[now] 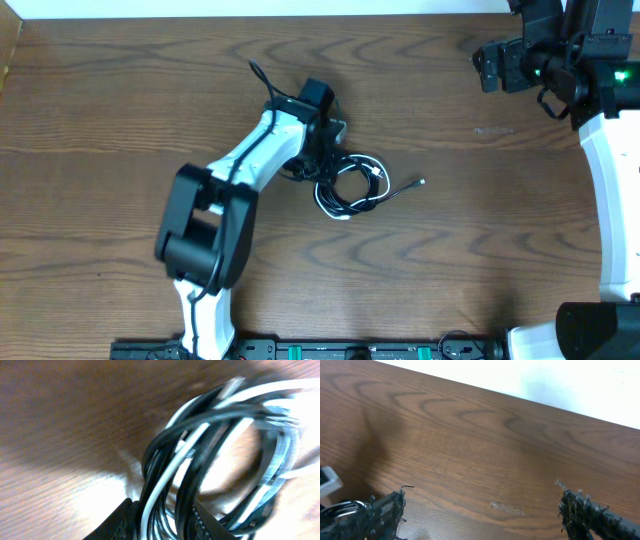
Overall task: Untangle cables
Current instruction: 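Grasp the cable bundle with the left gripper and hold it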
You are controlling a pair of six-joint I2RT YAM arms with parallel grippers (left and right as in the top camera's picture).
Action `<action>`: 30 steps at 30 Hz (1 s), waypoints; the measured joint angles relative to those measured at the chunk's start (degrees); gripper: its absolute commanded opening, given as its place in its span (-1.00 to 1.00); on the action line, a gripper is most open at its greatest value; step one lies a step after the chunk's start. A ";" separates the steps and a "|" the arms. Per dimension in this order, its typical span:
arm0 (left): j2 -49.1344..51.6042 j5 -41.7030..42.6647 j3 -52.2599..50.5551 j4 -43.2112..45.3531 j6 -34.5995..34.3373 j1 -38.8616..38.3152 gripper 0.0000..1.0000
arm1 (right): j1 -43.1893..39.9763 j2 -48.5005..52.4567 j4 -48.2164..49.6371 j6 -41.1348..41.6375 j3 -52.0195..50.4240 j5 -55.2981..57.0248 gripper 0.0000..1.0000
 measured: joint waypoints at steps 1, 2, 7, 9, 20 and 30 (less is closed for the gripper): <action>-1.44 -0.02 0.00 0.00 0.00 0.00 -0.36 | 0.00 0.00 -0.02 0.00 0.00 0.02 0.94; -3.04 -0.02 0.00 0.02 0.00 0.00 -0.36 | 0.02 0.00 -0.04 0.00 0.00 0.00 0.94; -10.91 -0.02 0.72 0.07 0.02 0.00 -0.38 | 0.02 0.00 -0.66 0.00 0.00 -0.33 0.94; -12.98 0.00 1.01 0.11 0.02 0.00 -0.38 | 0.02 0.00 -1.07 -0.02 0.00 -0.96 0.93; -14.34 -1.99 1.03 -0.02 0.24 -0.02 -0.21 | 0.02 0.00 -1.31 -0.04 0.00 -2.49 0.99; -6.12 -5.60 1.05 0.11 0.39 -0.24 -0.20 | 0.02 0.00 -1.31 -0.15 0.00 -2.64 0.99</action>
